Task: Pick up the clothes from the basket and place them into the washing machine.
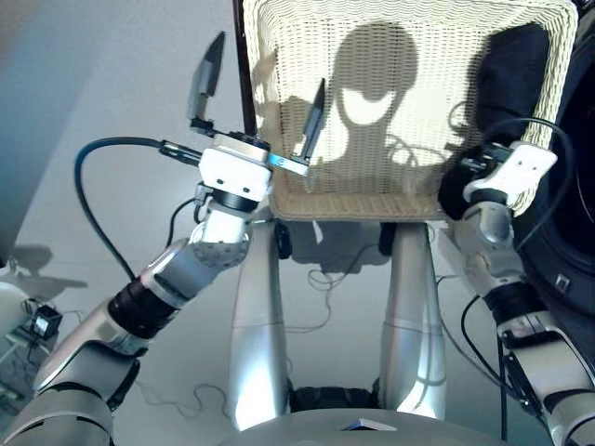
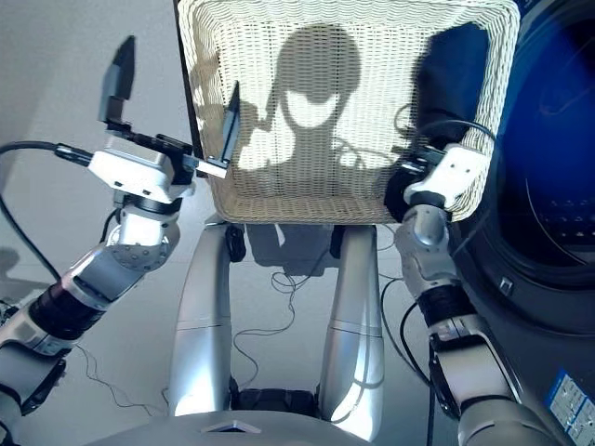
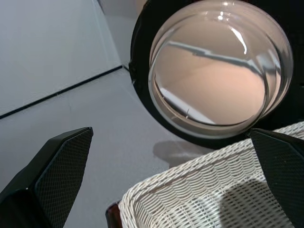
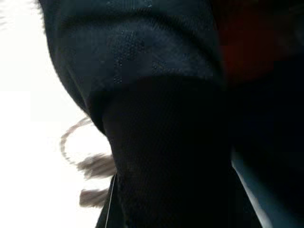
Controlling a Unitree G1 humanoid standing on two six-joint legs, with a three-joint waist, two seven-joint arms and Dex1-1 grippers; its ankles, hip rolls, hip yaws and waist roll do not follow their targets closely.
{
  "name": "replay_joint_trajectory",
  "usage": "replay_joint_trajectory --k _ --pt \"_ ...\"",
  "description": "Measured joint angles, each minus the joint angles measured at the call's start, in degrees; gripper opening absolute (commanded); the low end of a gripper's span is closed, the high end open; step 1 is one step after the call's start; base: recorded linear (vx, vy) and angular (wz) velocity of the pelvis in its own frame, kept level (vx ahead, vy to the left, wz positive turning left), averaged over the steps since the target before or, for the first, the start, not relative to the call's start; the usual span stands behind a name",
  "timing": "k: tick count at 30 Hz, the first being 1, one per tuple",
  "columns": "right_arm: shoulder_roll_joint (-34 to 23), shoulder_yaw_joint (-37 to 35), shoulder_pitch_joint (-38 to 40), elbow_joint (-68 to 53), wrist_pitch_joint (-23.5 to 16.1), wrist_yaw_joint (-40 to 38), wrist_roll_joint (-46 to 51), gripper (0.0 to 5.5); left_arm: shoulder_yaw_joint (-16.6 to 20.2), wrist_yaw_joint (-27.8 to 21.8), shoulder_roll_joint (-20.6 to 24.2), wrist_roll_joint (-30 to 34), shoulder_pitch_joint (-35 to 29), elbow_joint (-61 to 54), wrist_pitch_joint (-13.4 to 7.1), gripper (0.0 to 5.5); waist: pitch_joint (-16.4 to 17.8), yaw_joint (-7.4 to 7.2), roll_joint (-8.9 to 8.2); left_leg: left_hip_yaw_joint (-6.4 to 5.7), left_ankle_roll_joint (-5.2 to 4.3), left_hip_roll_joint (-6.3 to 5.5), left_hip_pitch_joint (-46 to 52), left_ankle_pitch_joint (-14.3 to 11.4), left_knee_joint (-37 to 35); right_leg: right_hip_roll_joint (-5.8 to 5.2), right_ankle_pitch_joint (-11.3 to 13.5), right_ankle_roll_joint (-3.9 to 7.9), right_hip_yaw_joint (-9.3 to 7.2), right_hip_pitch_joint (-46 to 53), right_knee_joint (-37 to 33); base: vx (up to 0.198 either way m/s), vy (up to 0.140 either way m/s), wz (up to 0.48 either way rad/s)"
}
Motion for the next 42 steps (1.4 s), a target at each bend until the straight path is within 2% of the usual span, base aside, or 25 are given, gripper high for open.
replay_joint_trajectory --k 1,4,7,8,13,18,22,27,34,35,36,42 --pt "-0.2 -1.5 1.1 -0.7 -1.0 -1.3 -0.1 0.00 0.2 0.4 0.1 0.0 0.3 -0.4 -0.1 5.50 0.0 -0.17 -0.14 0.00 -0.15 0.23 -0.1 -0.2 -0.1 0.03 -0.1 0.36 0.01 0.0 -0.2 0.000 0.000 0.000" --pt "0.2 -4.1 3.5 -2.2 -2.6 -6.2 -0.6 0.00 2.0 1.6 0.6 0.1 2.2 -1.6 -0.3 5.50 0.0 -0.88 -1.41 0.02 -0.22 0.33 -0.1 -0.2 -0.2 0.62 0.3 0.40 0.16 0.0 -0.8 0.000 0.000 0.000" --pt "0.5 -7.2 4.1 -2.1 -3.3 -12.2 -2.3 0.00 3.0 2.9 1.2 0.1 2.5 -1.9 -0.3 5.50 0.0 -1.29 -1.72 -0.14 -0.17 0.36 -0.5 -0.2 -0.2 0.75 0.5 0.36 -0.14 0.0 -1.3 0.000 0.000 0.000" --pt "0.3 -7.8 3.6 -0.8 -3.4 -13.9 -3.5 0.00 3.2 3.3 1.3 0.1 2.5 -2.0 -0.3 5.50 0.0 -1.25 -1.76 -0.16 0.15 0.40 -0.6 -0.1 -0.2 0.76 0.8 0.15 -0.16 0.0 -1.6 0.000 0.000 0.000" --pt "-1.3 -8.5 -1.9 8.5 -3.4 -18.5 -4.5 0.00 3.3 4.2 1.4 0.1 1.9 -2.8 -0.5 5.50 0.1 -1.04 -1.86 -0.17 0.41 0.36 -0.6 -0.5 0.8 0.70 1.2 0.79 -0.17 0.5 -2.0 0.000 0.000 0.000" --pt "-8.8 -8.5 -11.0 24.9 -3.0 -16.1 3.5 0.00 2.5 4.2 2.6 0.0 1.1 -2.8 -0.5 5.50 0.1 -0.32 -1.91 -0.08 1.07 0.36 -0.7 -0.8 1.2 0.44 1.2 1.14 0.14 1.0 -2.2 0.000 0.000 0.000" --pt "-15.1 -8.2 -16.5 37.6 0.2 -10.7 11.3 0.00 0.8 3.5 4.2 -0.2 0.2 -2.8 -0.5 5.50 0.1 0.59 -1.93 -0.01 1.28 0.12 -0.7 -0.7 1.2 0.02 1.3 1.28 0.16 1.1 -2.4 0.000 0.000 0.000" --pt "-17.1 -5.2 -19.2 42.1 5.9 -4.1 13.4 0.00 0.3 0.9 4.9 -1.4 -1.0 -2.7 -0.5 5.50 0.1 0.60 -1.94 0.06 1.36 -0.09 -0.7 -0.6 1.3 -0.13 1.6 1.72 0.17 1.2 -2.5 0.000 0.000 0.000" --pt "-19.1 -5.4 -22.1 46.1 7.7 -2.1 15.7 0.00 -1.0 -1.0 5.4 -1.9 -2.3 -2.8 -0.5 5.50 0.1 0.87 -1.93 0.10 1.47 -0.20 -0.7 -0.7 1.1 -0.21 1.6 1.78 0.24 1.2 -2.5 0.000 0.000 0.000" --pt "-19.2 -5.4 -22.2 46.5 7.9 -1.9 15.8 0.54 -1.0 -1.0 5.6 -2.0 -2.4 -2.8 -0.5 5.50 0.1 0.97 -1.93 0.10 1.47 -0.22 -0.7 -0.7 1.2 -0.23 1.6 1.79 0.24 1.2 -2.5 0.000 0.000 0.000" --pt "-19.5 -5.4 -22.3 47.1 8.1 -1.8 15.8 5.50 -1.0 -1.1 5.7 -2.4 -2.6 -2.8 -0.5 5.50 0.1 1.12 -1.93 0.11 1.47 -0.25 -0.7 -0.7 1.1 -0.25 1.5 1.80 0.25 1.2 -2.5 0.000 0.000 0.000" --pt "-20.6 -5.4 -23.1 49.9 9.4 0.6 18.2 5.50 -1.2 -2.3 5.7 -2.7 -2.5 -2.8 -0.5 5.50 0.1 2.00 -1.93 0.22 1.58 -0.35 -0.7 -0.7 1.1 -0.33 1.4 1.68 0.40 1.2 -2.5 0.000 0.000 0.000"
